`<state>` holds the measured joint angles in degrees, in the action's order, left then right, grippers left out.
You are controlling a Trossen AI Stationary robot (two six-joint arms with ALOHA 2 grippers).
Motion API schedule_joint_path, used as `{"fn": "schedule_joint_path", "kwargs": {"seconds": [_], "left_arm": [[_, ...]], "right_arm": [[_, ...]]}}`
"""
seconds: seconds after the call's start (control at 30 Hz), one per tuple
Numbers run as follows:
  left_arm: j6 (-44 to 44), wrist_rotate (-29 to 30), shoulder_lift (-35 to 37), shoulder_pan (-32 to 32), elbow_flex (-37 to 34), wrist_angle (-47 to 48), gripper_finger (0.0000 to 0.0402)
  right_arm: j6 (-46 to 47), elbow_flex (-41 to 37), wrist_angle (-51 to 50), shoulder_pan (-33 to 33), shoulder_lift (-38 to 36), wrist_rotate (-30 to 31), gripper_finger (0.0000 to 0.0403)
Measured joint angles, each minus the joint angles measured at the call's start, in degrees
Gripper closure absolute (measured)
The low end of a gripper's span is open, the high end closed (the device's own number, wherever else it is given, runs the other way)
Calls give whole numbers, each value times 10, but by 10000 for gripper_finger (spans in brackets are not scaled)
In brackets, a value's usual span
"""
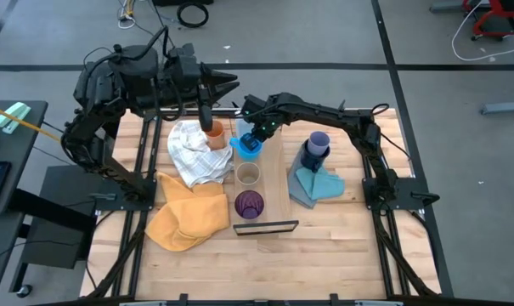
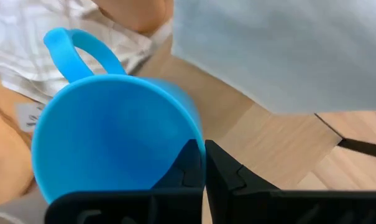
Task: Stack small to large cups/mugs on shelf
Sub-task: Put the blue mug on the shelf
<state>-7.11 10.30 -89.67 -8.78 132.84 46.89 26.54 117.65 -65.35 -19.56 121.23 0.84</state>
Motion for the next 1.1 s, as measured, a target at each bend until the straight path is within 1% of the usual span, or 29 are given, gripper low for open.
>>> {"fn": "schedule_joint_path", "kwargs": {"seconds": [0.2,0.43,0.63,0.9,1.1], "left_arm": [[0,0,-1,0,0,1,324],[0,0,-1,0,0,1,326],[-1,0,-1,0,0,2,330],[-2,0,-1,0,0,2,322],[-2,0,-1,0,0,2,328]], "right_arm": [[-1,-35,19,10,0,1,400],[3,-35,48,10,0,2,400],[3,-35,46,10,0,2,400],[-1,-35,46,6,0,19,400],[-6,-35,46,2,0,21,400]]}}
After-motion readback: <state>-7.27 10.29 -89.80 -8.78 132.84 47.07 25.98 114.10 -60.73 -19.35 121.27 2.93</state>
